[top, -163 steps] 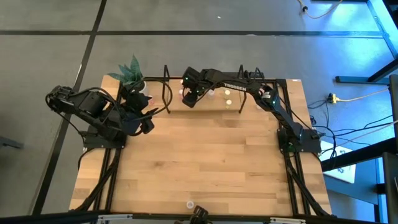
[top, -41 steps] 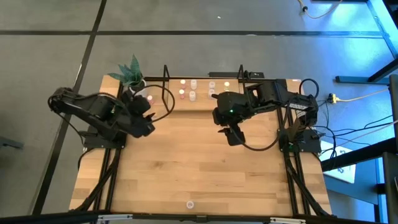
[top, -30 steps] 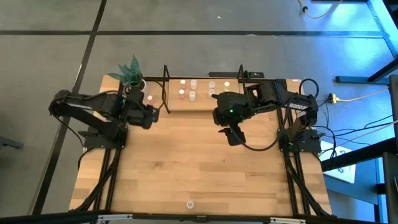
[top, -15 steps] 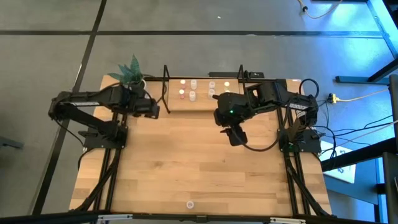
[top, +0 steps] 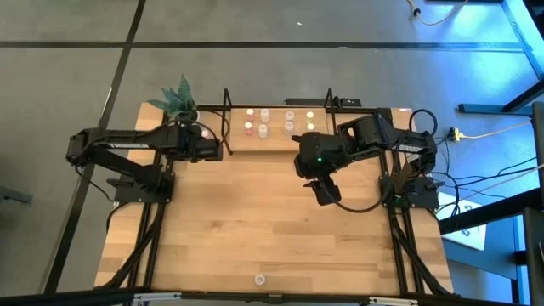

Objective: Pick and place medicine bottles onto shelf by color
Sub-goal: Put the pink pill bottle on the shelf aligned with the other pink pill bottles

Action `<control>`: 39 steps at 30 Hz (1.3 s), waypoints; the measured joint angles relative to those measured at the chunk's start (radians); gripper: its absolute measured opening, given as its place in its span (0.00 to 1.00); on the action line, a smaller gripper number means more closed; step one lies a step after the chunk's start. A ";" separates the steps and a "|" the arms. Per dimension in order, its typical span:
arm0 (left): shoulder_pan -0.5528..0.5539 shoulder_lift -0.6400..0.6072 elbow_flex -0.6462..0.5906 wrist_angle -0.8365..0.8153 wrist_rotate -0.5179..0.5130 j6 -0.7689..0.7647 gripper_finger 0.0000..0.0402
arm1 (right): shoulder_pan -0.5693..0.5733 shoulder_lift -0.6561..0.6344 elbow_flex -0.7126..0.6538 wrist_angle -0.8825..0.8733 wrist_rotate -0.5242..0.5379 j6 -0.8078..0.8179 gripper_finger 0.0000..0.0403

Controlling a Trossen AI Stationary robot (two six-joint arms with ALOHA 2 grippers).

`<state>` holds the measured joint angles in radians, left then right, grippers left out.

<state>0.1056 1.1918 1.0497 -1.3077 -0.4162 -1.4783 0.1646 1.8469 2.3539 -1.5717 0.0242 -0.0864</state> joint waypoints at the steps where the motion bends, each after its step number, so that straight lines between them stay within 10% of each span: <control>1: 0.016 0.000 -0.010 0.007 -0.007 -0.014 0.55 | 0.003 0.000 0.000 0.001 0.000 0.003 0.62; 14: 0.256 -0.018 -0.017 0.058 -0.021 0.174 0.55 | 0.036 0.000 0.000 0.010 0.000 0.031 0.62; 27: 0.513 -0.022 -0.017 0.118 0.236 0.878 0.55 | 0.038 0.000 0.000 0.050 0.000 0.029 0.62; 39: 0.586 -0.019 -0.017 0.213 0.243 1.389 0.55 | 0.038 0.000 0.000 0.053 0.000 -0.002 0.62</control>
<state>0.6918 1.1725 1.0332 -1.0943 -0.1730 -0.0889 0.2024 1.8473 2.3539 -1.5185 0.0246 -0.0887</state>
